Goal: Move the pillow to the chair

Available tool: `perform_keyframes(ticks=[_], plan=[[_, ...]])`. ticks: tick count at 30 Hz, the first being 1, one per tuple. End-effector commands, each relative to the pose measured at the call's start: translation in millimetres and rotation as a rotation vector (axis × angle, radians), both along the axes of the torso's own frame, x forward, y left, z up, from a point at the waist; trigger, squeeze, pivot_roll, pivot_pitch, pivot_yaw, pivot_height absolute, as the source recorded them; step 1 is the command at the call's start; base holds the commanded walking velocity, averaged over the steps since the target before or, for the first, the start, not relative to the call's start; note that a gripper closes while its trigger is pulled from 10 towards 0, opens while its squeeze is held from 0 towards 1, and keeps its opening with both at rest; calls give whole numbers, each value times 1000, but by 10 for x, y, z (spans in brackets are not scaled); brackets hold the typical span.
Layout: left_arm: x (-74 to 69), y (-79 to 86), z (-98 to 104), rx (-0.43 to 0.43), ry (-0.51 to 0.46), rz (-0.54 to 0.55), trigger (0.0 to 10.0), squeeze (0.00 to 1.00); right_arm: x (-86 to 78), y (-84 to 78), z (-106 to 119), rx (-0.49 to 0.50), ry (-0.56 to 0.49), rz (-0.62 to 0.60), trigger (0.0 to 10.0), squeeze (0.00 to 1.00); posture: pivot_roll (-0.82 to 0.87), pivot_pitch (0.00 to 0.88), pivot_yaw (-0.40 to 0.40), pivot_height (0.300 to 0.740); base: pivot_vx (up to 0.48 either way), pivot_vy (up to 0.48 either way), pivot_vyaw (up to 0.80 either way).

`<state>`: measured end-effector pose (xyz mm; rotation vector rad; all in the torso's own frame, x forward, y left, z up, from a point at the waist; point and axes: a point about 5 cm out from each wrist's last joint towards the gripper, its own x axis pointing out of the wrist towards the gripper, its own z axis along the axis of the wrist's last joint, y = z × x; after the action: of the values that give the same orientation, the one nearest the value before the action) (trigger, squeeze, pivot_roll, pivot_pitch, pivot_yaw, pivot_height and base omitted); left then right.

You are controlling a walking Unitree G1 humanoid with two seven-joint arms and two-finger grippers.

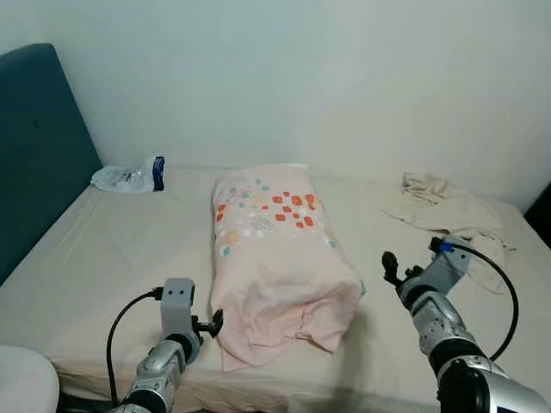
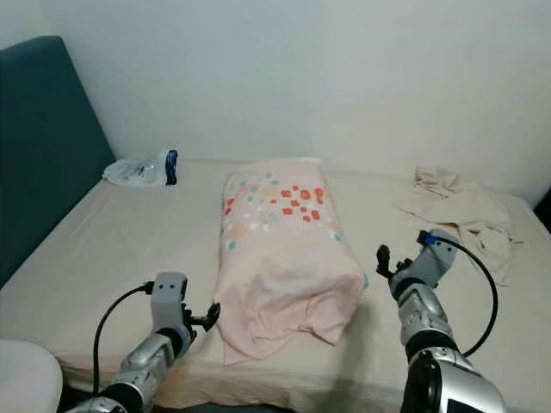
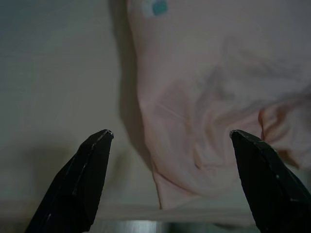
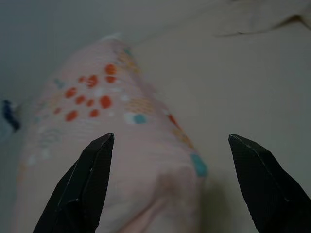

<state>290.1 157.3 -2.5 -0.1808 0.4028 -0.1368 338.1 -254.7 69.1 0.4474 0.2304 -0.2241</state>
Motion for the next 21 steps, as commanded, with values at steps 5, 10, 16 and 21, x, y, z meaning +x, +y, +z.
perform_keyframes(ticks=[5, 10, 16, 21], plan=[[6, 130, 27, 3, -22, 29, 10000, 0, 26, 63, 9, 24, -15, 26, 10000, 0, 11, 0, -26, 623, 0, 0, 0], [-8, 159, 23, 9, -27, 32, 10000, 0, 30, 132, -21, 29, -3, 55, 10000, 0, 17, 0, -24, 603, 0, 0, 0], [-24, 165, 16, 16, -33, 27, 10000, 0, 35, 160, -15, 49, -27, 69, 10000, 0, 19, 0, -20, 583, 0, 0, 0], [10, 154, 68, 8, -74, 15, 10000, 0, 96, 127, 123, 87, -121, 71, 10000, 0, 28, 0, -10, 583, 0, 0, 0]])
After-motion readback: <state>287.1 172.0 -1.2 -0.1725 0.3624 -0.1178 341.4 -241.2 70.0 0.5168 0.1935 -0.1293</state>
